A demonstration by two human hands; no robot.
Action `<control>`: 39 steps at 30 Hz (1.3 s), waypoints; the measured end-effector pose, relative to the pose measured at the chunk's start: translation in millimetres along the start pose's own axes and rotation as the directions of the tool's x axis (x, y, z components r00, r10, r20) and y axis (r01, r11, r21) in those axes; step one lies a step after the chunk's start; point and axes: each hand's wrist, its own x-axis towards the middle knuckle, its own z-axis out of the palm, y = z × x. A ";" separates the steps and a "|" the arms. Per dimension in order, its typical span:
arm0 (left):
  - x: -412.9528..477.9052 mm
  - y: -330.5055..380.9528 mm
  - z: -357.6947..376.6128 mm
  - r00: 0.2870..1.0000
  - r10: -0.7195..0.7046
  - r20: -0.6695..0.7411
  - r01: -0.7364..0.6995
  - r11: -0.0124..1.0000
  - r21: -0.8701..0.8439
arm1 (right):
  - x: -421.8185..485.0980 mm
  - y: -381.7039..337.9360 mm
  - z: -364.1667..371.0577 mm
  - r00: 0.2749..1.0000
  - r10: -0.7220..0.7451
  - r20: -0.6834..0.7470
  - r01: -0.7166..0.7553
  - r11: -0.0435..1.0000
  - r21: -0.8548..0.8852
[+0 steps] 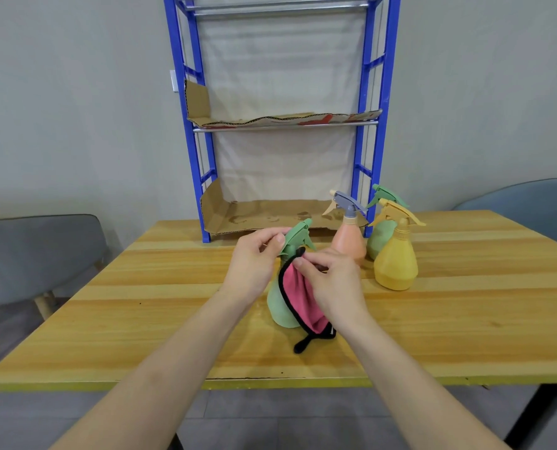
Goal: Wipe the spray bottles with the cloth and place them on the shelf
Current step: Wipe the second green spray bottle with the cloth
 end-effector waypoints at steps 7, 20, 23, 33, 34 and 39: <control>-1.2 6.4 5.4 0.995 0.040 -0.091 -0.008 0.945 0.327 | -15.1 7.7 -22.8 0.968 0.023 -0.249 0.001 0.995 0.100; 10.2 4.4 1.8 0.987 0.159 -0.024 -0.120 0.832 0.542 | 18.7 17.1 -5.8 0.986 -0.150 -0.074 0.154 0.987 0.053; 9.6 6.0 3.7 0.988 0.152 -0.039 -0.103 0.816 0.568 | 24.0 23.8 -6.0 0.980 -0.196 -0.045 0.194 0.980 -0.053; 8.4 4.4 5.6 0.986 0.168 -0.019 -0.124 0.793 0.596 | 25.3 42.2 -30.8 0.953 -0.277 0.124 0.301 0.915 -0.268; 8.6 3.9 6.4 0.985 0.174 -0.016 -0.131 0.795 0.593 | 25.7 40.5 -31.9 0.954 -0.269 0.129 0.295 0.916 -0.272; 11.8 0.3 3.7 0.982 0.185 -0.026 -0.133 0.790 0.598 | 28.1 24.9 -26.5 0.979 -0.167 0.121 0.188 0.962 -0.196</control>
